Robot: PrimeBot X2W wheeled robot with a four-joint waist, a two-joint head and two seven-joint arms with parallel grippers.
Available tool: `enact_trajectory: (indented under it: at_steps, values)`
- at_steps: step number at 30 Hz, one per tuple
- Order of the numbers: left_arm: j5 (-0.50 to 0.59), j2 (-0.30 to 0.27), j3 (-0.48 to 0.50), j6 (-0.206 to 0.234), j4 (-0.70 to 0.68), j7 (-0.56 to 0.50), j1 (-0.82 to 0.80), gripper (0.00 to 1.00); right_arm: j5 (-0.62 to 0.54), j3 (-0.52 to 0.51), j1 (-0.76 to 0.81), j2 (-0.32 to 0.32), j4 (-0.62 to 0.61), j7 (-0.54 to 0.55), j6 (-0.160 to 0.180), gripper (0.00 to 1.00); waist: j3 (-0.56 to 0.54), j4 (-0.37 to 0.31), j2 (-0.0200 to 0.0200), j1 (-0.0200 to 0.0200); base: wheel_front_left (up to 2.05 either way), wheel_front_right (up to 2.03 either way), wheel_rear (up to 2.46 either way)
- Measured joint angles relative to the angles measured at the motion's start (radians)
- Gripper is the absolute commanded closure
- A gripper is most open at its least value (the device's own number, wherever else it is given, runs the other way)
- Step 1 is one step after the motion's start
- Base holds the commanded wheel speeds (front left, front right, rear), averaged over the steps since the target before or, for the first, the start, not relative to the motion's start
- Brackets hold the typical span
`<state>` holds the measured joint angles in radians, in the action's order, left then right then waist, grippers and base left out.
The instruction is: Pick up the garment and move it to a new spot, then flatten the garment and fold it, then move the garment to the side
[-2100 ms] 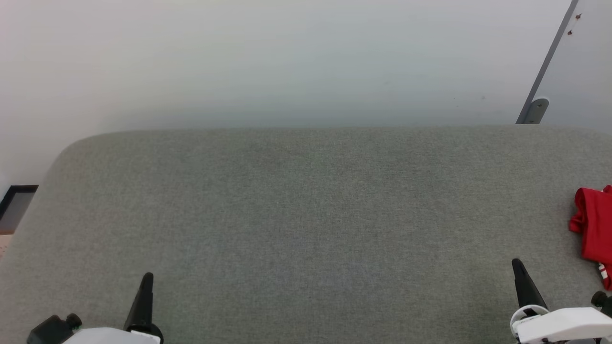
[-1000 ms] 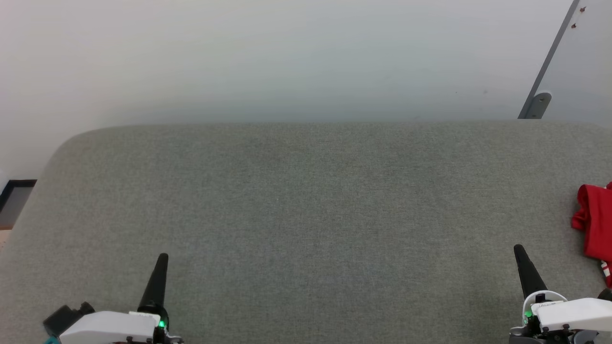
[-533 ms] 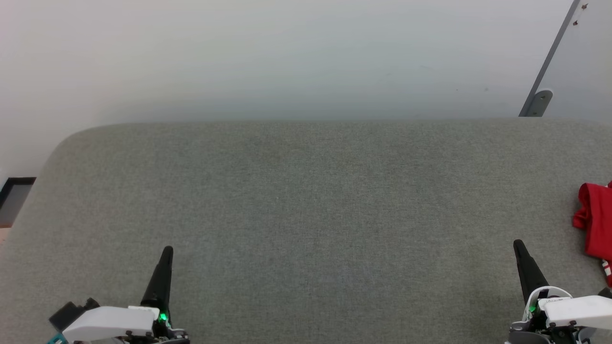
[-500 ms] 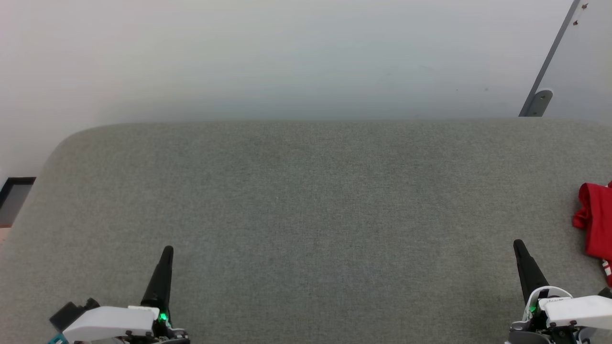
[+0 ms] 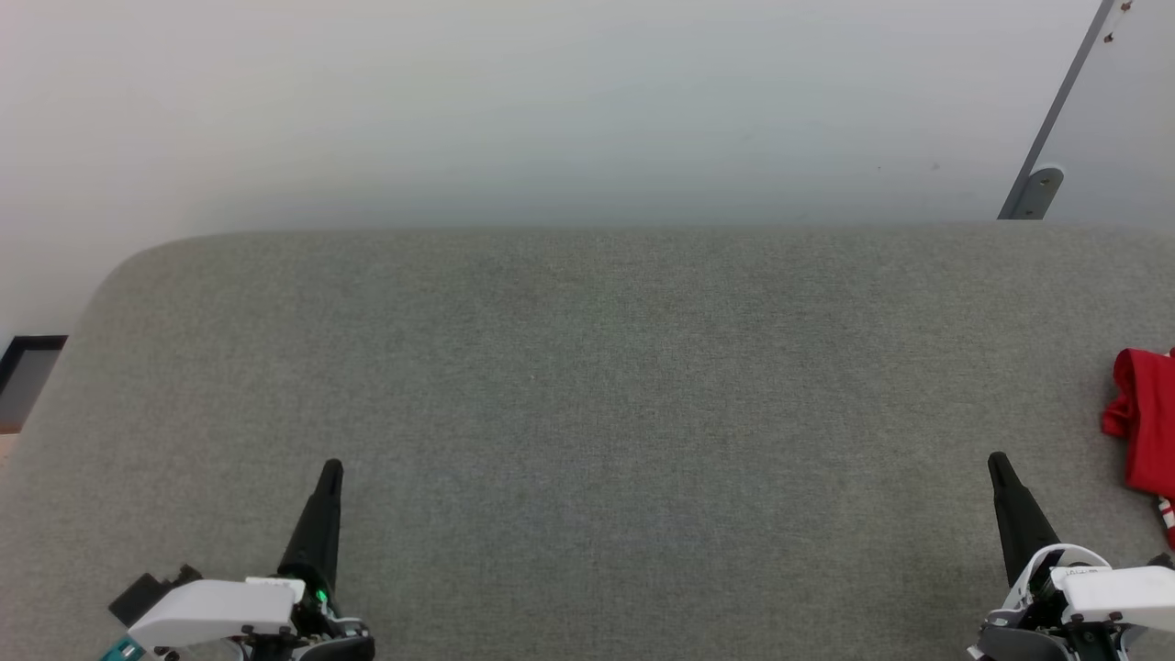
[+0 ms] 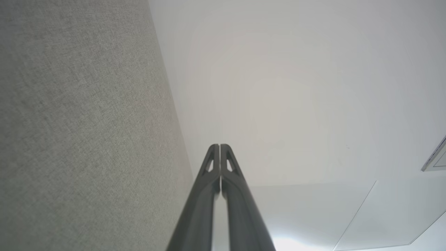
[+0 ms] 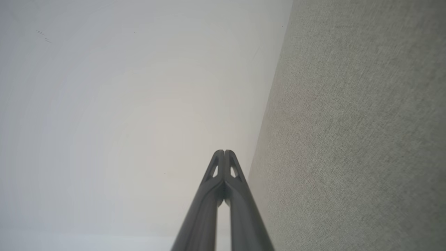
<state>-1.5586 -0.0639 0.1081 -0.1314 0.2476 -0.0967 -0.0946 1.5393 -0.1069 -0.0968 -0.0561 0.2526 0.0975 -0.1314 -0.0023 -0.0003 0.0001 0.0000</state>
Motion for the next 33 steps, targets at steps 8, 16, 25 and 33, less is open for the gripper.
enact_trajectory:
  at_steps: [8, 16, 25, 33]
  values:
    - [-0.038, 0.011, 0.005, 0.000, -0.002, -0.015, -0.008, 1.00, 0.056, -0.006, -0.003, 0.003, -0.004, 0.014, 0.000, 1.00, 0.004, 0.000, 0.0000, 0.0000, 0.00, 0.00, 0.00]
    - [-0.052, 0.016, 0.006, 0.000, -0.002, -0.019, -0.010, 1.00, 0.071, -0.008, -0.011, 0.005, -0.007, 0.017, 0.000, 1.00, 0.005, 0.000, 0.0000, 0.0000, 0.00, 0.00, 0.00]
    - [-0.052, 0.016, 0.006, 0.000, -0.002, -0.018, -0.010, 1.00, 0.071, -0.008, -0.011, 0.005, -0.007, 0.017, 0.000, 1.00, 0.005, 0.000, 0.0000, 0.0000, 0.00, 0.00, 0.00]
    - [-0.052, 0.016, 0.006, 0.000, -0.002, -0.018, -0.010, 1.00, 0.071, -0.008, -0.011, 0.005, -0.007, 0.017, 0.000, 1.00, 0.005, 0.000, -0.0001, 0.0000, 0.00, 0.00, 0.00]
